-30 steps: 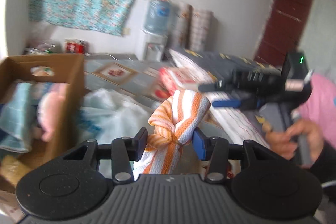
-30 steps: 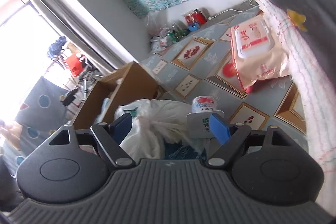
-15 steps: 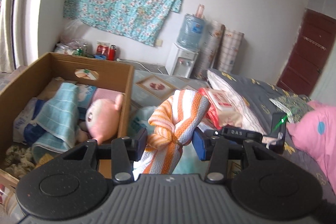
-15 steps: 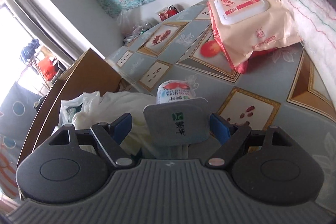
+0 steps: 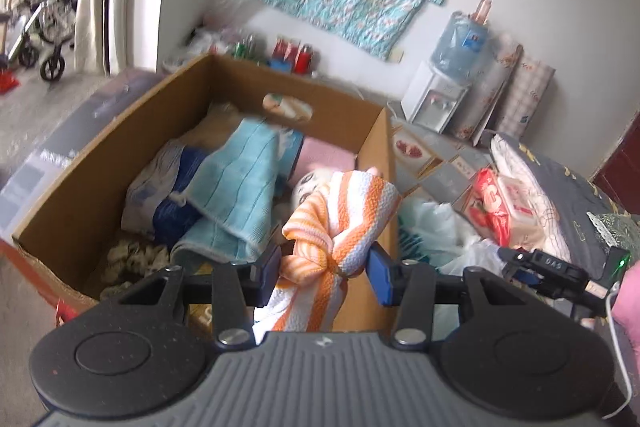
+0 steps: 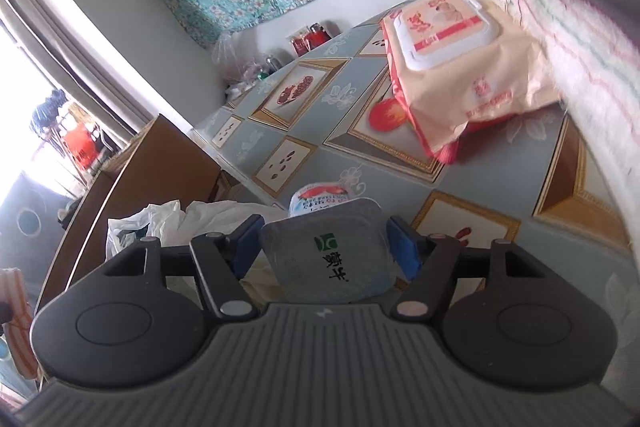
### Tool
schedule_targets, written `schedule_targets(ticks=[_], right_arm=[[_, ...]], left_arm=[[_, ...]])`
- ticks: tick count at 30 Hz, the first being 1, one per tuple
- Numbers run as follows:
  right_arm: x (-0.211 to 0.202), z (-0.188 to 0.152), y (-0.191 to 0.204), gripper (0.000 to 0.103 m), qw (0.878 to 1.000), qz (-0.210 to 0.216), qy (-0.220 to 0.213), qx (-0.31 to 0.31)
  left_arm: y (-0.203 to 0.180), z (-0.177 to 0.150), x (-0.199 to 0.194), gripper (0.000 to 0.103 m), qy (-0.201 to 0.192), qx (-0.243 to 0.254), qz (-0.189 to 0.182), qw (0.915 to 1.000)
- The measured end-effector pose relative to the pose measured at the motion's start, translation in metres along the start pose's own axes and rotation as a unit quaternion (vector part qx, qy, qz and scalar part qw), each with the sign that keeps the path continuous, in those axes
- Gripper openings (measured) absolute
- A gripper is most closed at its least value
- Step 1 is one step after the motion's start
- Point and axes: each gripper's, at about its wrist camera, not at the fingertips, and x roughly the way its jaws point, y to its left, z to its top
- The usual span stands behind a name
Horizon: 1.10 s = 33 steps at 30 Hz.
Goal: Organize soft objects
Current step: 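Carry the towel into the box and open the left gripper while the right gripper carries the cup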
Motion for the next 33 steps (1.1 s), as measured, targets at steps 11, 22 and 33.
schedule_targets(ticks=[11, 22, 33], right_arm=[[-0.023, 0.039, 0.008, 0.066, 0.993, -0.045, 0.105, -0.026], [-0.063, 0.043, 0.024, 0.065, 0.987, -0.047, 0.152, -0.038], [-0.06, 0.026, 0.019, 0.065, 0.982, -0.068, 0.171, -0.037]], left_arm=[[0.02, 0.018, 0.044, 0.047, 0.07, -0.069, -0.045, 0.9942], [0.019, 0.012, 0.087, 0.047, 0.122, -0.086, -0.044, 0.9878], [0.03, -0.008, 0.112, 0.056, 0.178, -0.123, -0.051, 0.9749]])
